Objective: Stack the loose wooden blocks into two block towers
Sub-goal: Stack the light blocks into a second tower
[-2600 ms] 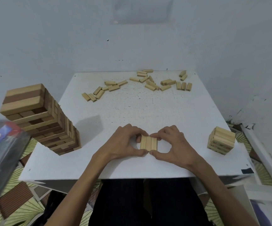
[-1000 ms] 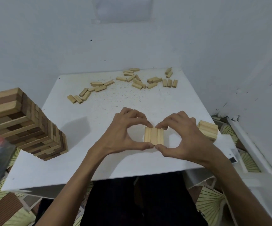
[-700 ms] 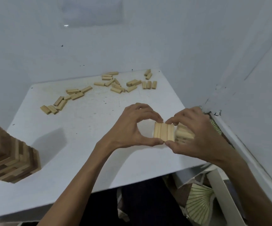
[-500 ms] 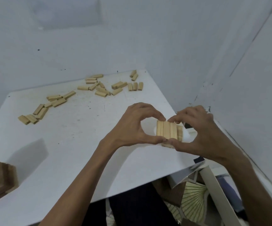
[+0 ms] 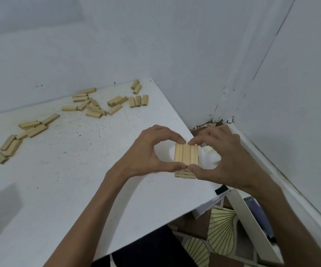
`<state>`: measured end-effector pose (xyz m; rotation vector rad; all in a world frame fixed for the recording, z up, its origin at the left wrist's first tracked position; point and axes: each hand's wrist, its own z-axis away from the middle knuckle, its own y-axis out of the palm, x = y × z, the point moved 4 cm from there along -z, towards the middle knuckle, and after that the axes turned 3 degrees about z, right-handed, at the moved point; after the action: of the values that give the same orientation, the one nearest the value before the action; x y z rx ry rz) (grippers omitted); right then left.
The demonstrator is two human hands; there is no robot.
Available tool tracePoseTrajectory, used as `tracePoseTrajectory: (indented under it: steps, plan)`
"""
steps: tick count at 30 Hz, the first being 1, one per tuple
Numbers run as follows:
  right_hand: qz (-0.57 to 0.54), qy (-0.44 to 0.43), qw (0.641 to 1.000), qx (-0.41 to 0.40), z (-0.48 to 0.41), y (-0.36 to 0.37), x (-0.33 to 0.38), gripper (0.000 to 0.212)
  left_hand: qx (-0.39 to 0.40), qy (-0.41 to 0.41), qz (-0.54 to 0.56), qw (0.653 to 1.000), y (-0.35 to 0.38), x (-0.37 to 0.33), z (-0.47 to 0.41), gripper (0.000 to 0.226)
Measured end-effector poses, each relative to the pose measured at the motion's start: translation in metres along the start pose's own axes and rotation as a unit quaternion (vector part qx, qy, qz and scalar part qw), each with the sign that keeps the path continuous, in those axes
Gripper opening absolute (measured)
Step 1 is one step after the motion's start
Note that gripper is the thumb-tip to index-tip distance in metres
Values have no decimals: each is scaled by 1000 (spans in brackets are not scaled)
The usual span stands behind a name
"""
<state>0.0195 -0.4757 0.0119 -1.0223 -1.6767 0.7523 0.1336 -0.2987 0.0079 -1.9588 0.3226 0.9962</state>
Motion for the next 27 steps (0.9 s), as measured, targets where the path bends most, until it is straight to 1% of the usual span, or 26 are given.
tracePoseTrajectory:
  steps: [4,9,27]
  plan:
    - [-17,0,1000,0,-1,1,-2,56,3,3,10,1000,3,1,-1,55]
    - [-47,7,999,-1,2,1,-2,57,7,-10,20,1000,4,5,-2,56]
    - [-40,14,999,15,2,6,-3,58,22,-31,23,999,8,10,-1,55]
